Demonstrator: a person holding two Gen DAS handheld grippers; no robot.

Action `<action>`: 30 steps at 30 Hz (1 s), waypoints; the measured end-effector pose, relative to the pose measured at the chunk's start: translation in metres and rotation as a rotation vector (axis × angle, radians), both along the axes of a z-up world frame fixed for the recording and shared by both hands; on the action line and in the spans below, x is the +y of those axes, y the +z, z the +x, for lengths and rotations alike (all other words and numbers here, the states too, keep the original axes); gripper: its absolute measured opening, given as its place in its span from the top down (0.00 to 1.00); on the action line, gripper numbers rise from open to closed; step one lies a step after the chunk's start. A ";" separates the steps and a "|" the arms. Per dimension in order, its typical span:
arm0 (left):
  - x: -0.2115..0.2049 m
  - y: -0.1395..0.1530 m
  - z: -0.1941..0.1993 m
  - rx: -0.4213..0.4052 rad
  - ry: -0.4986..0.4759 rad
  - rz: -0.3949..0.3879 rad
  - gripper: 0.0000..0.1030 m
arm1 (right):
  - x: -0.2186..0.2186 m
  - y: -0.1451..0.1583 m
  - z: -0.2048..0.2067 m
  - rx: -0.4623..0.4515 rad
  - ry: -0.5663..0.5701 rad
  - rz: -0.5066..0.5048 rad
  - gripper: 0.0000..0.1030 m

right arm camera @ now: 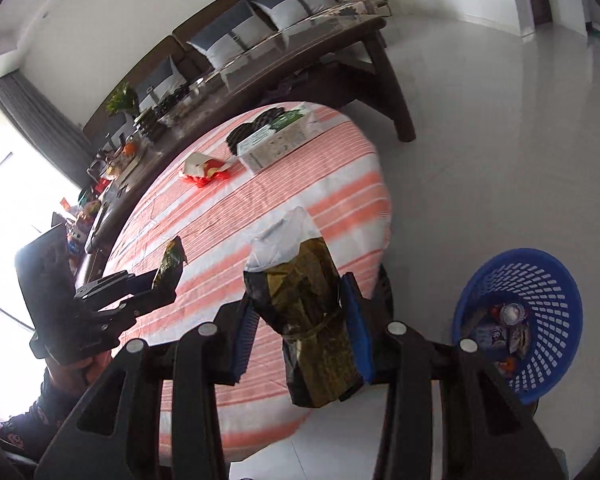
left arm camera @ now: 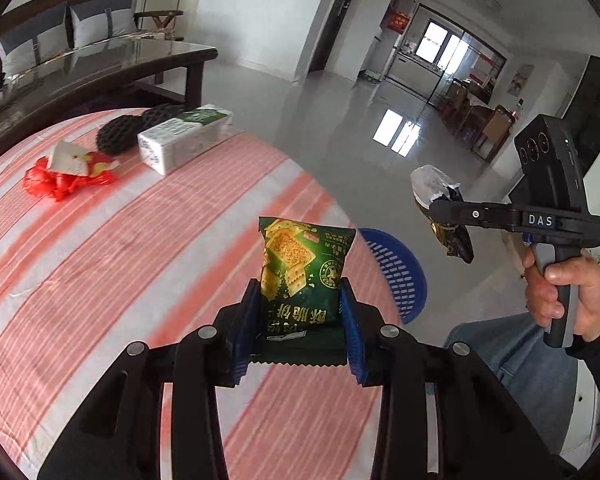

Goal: Collect trash
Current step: 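Carry the cracker bag and gold-wrapped item to the blue wastebasket and release both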

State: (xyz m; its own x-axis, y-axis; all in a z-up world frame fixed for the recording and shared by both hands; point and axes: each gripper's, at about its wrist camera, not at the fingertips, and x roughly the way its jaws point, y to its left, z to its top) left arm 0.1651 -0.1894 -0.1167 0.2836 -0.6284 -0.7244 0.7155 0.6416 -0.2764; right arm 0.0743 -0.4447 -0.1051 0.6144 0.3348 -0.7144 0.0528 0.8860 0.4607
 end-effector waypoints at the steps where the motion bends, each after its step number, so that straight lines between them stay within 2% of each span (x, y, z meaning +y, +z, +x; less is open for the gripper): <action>1: -0.016 0.000 -0.006 0.001 -0.025 -0.002 0.63 | -0.014 0.000 -0.006 0.001 -0.027 -0.008 0.62; 6: -0.093 -0.003 -0.027 0.015 -0.127 -0.003 0.63 | -0.072 -0.011 -0.024 0.025 -0.146 -0.053 0.62; 10: -0.150 -0.014 -0.036 0.048 -0.161 -0.002 0.63 | -0.108 -0.026 -0.030 0.052 -0.220 -0.107 0.62; 15: -0.210 -0.047 -0.035 0.097 -0.157 0.033 0.63 | -0.145 -0.054 -0.029 0.099 -0.293 -0.139 0.62; 19: -0.250 -0.080 -0.028 0.147 -0.155 0.057 0.62 | -0.172 -0.078 -0.028 0.123 -0.331 -0.117 0.62; 26: -0.308 -0.125 -0.020 0.155 -0.177 0.109 0.61 | -0.200 -0.098 -0.024 0.135 -0.358 -0.071 0.61; 28: -0.322 -0.138 -0.017 0.145 -0.185 0.119 0.54 | -0.207 -0.104 -0.023 0.138 -0.372 -0.063 0.60; 29: -0.326 -0.143 -0.015 0.145 -0.182 0.118 0.34 | -0.209 -0.106 -0.023 0.144 -0.379 -0.061 0.56; 30: -0.329 -0.148 -0.012 0.141 -0.166 0.115 0.22 | -0.212 -0.109 -0.022 0.148 -0.379 -0.049 0.46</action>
